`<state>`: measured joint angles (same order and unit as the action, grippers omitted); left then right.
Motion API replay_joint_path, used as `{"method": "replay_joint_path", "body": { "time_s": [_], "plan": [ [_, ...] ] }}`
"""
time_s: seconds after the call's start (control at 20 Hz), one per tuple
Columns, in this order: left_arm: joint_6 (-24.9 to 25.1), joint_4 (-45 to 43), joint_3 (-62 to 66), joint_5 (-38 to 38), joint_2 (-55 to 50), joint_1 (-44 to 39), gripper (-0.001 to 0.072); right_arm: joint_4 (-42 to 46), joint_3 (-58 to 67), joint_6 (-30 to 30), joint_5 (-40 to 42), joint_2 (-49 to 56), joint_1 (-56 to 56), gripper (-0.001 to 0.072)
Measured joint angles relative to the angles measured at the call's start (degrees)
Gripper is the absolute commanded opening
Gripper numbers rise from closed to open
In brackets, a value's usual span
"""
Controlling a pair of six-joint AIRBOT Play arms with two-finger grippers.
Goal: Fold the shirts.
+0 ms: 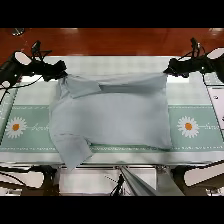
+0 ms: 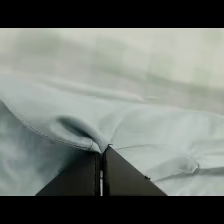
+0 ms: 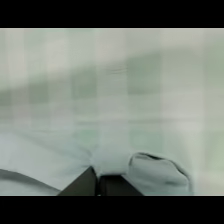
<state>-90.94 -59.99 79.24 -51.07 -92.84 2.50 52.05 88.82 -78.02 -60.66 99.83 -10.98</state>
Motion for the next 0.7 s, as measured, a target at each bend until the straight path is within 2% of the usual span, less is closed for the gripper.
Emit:
{"method": "replay_joint_path", "body": {
  "time_s": [0.15, 0.4, 0.6, 0.65, 0.7],
  "plan": [
    [0.2, 0.0, 1.9, -4.9, -1.3, 1.2, 0.0022, -0.3, 1.0, -0.1, -3.3, 1.0, -1.0, 0.0021],
    [6.8, -0.3, 5.9, -20.9, -1.9, 3.7, 0.0021, -0.3, 1.4, 2.3, -15.7, 0.3, -4.0, 0.0021],
    [9.5, -3.0, 2.5, -28.5, -2.1, 3.9, 0.0021, 1.7, -2.2, 3.8, -22.4, 0.0, -3.8, 0.0021],
    [9.8, -3.5, 1.0, -28.9, -2.2, 3.9, 0.0045, 1.9, -3.8, 4.1, -22.6, 0.0, -3.5, 0.0022],
    [10.1, -4.0, -0.4, -29.1, -2.2, 3.9, 0.0337, 2.3, -5.5, 4.2, -22.4, 0.0, -3.0, 0.0058]
  ]
}}
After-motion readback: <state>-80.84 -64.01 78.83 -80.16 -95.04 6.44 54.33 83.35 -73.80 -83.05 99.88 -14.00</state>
